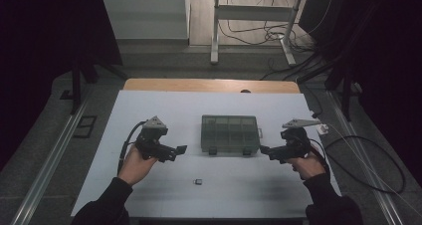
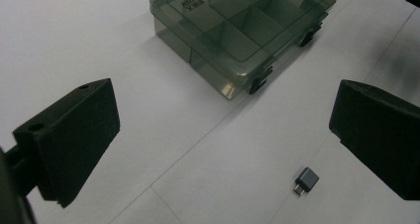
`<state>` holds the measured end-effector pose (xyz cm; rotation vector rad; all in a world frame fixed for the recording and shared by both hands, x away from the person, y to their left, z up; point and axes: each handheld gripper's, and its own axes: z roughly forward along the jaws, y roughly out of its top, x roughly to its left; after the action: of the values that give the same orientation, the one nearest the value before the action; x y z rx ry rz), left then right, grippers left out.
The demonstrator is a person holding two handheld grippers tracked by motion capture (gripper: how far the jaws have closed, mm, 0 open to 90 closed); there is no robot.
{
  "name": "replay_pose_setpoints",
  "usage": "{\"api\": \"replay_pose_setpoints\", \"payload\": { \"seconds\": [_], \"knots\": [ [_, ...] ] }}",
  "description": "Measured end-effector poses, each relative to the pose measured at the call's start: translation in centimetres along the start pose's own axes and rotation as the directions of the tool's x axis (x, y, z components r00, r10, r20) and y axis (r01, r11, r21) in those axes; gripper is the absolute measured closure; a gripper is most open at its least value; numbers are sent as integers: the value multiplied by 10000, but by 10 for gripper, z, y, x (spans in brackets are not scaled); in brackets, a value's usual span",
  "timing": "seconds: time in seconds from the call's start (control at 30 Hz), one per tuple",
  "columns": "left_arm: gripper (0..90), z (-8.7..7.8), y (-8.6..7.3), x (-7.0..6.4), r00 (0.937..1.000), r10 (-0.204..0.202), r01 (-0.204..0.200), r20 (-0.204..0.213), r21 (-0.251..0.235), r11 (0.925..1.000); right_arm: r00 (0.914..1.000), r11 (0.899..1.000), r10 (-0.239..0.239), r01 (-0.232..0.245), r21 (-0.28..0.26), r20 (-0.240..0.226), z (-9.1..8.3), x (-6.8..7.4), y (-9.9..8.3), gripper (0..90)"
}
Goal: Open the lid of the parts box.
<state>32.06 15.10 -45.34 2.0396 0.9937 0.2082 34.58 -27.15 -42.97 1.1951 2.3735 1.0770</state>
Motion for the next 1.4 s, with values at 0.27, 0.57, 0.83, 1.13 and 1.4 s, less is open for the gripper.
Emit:
{"api": "replay_pose_setpoints", "payload": {
  "seconds": [0.27, 0.57, 0.83, 1.13, 1.4],
  "knots": [
    [3, 9, 8, 1, 9996, -169, 169, 225, -16, 9999, 9995, 9997, 19, -11, 250, -309, 8, -2, 3, 0],
    [0, 19, 14, 1, 9989, 11, -11, 470, -14, 10000, 9995, 9998, 59, -53, 188, -308, 14, -5, 7, 0],
    [0, 30, 23, 2, 9987, 41, -41, 500, -5, 10000, 9995, 9996, 22, -12, 299, -331, 21, -5, 11, 0],
    [0, 46, 22, -3, 9983, 337, -342, 466, 117, 9993, 9998, 9974, -83, 95, 709, -170, 26, -2, 13, 0],
    [0, 60, 13, -6, 9973, 380, -399, 626, 286, 9988, 9992, 9922, -363, 379, 1186, -160, 32, 1, 7, 3]
  ]
}}
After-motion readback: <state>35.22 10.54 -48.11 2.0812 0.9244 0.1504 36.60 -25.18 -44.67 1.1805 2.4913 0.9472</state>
